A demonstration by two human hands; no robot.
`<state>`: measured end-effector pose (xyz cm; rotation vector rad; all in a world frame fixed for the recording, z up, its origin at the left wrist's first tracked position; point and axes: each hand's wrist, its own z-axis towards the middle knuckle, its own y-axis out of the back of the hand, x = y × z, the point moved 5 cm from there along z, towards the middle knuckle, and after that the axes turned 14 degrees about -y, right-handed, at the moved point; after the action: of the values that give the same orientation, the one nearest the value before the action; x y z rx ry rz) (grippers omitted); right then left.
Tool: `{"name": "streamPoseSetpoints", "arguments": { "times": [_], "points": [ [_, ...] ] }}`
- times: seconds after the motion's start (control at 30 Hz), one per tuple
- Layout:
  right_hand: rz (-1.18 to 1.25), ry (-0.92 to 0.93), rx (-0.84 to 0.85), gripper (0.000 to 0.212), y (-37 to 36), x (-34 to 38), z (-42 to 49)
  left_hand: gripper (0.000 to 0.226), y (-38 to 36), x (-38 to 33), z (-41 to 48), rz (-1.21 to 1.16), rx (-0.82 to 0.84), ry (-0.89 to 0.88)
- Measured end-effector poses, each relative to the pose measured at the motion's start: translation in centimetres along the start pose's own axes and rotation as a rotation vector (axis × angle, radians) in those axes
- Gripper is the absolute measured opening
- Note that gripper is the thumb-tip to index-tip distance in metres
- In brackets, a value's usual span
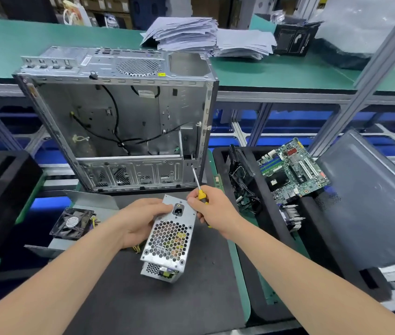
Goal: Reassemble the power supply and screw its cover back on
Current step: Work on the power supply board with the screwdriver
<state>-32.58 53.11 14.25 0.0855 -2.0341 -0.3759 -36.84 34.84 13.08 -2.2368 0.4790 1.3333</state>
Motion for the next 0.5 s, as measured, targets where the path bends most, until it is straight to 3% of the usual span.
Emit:
{"name": "streamPoseSetpoints", "arguments": {
  "times": [0.33,0.5],
  "points": [
    [-0.003,0.012,0.002,0.008,-0.31,-0.08,0.35,0.019,-0.47,0.64,0.49,0.107,-0.142,-0.015],
    [-0.016,0.017,0.016,0.008,-0.28,0.10,0.43,0.025,-0.44,0.45,0.74,0.019,-0.103,0.054]
  ]
}}
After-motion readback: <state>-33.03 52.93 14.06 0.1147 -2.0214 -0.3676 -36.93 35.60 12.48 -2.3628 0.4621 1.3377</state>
